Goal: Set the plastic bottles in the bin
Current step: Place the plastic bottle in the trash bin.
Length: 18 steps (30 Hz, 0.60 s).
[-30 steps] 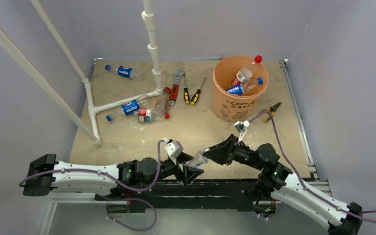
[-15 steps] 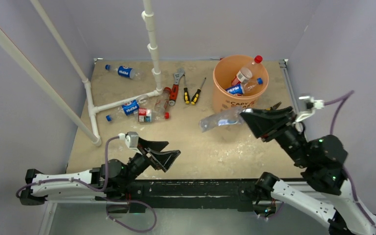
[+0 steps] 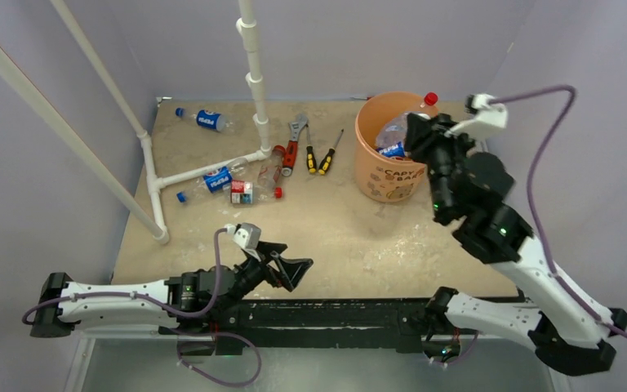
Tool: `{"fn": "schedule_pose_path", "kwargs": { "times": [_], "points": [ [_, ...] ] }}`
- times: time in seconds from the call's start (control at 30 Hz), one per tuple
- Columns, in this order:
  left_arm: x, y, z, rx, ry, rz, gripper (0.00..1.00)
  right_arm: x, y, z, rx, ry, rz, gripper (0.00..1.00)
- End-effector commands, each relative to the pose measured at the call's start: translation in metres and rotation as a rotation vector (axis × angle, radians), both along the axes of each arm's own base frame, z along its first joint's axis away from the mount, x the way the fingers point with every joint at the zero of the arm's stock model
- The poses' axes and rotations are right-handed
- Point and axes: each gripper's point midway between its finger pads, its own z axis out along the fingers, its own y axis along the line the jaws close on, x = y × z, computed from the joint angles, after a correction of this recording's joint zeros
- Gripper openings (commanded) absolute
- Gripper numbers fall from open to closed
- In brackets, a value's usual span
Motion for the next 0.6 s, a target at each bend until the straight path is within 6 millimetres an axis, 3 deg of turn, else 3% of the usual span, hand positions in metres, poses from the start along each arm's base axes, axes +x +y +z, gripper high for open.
{"fn": "schedule_pose_path", "kwargs": {
  "times": [0.0,0.07,0.2,0.4,0.57],
  "points": [
    [0.0,-0.008,0.022,-0.041,0.001,-0.006,0.99,0.025,-0.022,0.014,-0.071,-0.008,-0.196,0.0],
    [0.0,-0.009,0.02,-0.043,0.004,-0.007,0.99,0.047,-0.029,0.016,-0.082,0.0,-0.216,0.0],
    [-0.001,-0.01,0.018,-0.046,0.01,-0.013,0.98,0.097,-0.04,-0.002,-0.089,0.07,-0.192,0.0],
    [-0.003,-0.008,0.016,-0.056,0.016,-0.02,0.98,0.136,-0.042,-0.034,-0.07,0.143,-0.185,0.0],
    [-0.004,-0.007,0.015,-0.053,0.019,-0.025,0.98,0.156,-0.049,-0.068,-0.074,0.211,-0.184,0.0]
  ]
}}
